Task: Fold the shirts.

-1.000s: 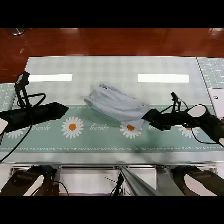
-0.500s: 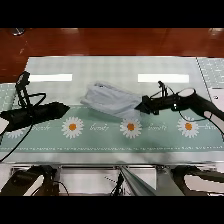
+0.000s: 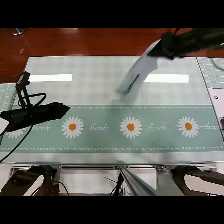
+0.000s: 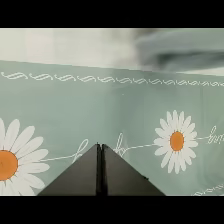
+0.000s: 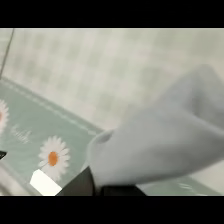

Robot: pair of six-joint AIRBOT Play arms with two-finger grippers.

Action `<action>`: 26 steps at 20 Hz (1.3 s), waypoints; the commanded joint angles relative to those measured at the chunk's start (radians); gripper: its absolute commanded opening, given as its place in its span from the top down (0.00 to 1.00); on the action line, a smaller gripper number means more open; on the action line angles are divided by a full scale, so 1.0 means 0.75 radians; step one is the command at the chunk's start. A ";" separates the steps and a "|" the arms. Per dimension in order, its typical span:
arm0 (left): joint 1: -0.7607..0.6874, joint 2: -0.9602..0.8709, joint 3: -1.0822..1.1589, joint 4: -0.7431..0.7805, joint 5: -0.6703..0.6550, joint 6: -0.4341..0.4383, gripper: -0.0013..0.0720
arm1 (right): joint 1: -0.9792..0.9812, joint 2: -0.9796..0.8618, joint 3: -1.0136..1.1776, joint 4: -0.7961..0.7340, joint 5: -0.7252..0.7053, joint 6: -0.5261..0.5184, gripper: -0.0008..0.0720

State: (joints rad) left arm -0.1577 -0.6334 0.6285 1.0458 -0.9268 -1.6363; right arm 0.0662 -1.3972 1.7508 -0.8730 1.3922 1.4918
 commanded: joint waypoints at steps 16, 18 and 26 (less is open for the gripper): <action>-0.001 -0.001 -0.001 0.001 -0.105 0.001 0.95 | -0.770 0.591 -0.341 -0.806 0.493 0.473 0.96; -0.001 -0.001 -0.001 0.001 -0.104 0.002 0.95 | -0.962 0.738 -0.553 -0.829 0.485 0.499 0.96; -0.001 -0.001 -0.001 0.001 -0.100 0.002 0.95 | -1.480 1.157 -0.996 -1.288 0.456 0.499 0.91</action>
State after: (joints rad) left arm -0.1577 -0.6334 0.6281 1.0458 -1.0031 -1.6348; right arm -0.9310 -0.6247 1.1061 -1.6848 1.7454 1.8717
